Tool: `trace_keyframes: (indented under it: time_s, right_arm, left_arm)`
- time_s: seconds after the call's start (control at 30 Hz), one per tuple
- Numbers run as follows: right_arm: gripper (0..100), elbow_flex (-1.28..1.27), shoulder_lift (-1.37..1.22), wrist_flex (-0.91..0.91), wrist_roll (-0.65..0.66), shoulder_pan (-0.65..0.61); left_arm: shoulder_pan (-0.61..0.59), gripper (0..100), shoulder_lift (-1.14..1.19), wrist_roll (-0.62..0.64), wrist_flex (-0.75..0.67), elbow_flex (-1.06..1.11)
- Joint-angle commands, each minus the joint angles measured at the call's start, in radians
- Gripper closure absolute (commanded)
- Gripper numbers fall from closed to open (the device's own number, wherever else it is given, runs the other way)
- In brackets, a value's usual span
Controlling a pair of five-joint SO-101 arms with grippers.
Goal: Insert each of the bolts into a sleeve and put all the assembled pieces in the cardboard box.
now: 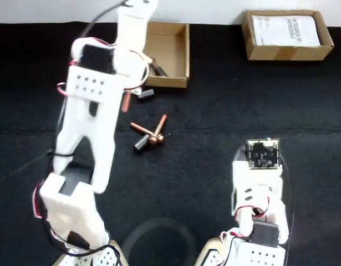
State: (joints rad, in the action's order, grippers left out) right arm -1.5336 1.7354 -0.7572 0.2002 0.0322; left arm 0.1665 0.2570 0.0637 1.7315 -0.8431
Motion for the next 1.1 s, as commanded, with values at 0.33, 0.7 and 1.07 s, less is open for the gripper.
trace_keyframes:
  time_s: [0.33, 0.7, 1.07]
  right_arm:
    - [99.1, 0.044, 0.008, 0.180, -0.433, -0.418]
    - [99.1, 0.008, 0.008, 0.180, -0.431, -0.464]
    - [99.1, 0.005, 0.008, 0.180, -0.431, -0.467]
  left_arm:
    - [0.004, 99, -0.544, 0.017, 0.023, 0.021]
    - [0.004, 99, -0.993, 0.015, 0.002, 0.616]
    - [0.004, 99, -1.313, 0.020, -0.601, 1.260]
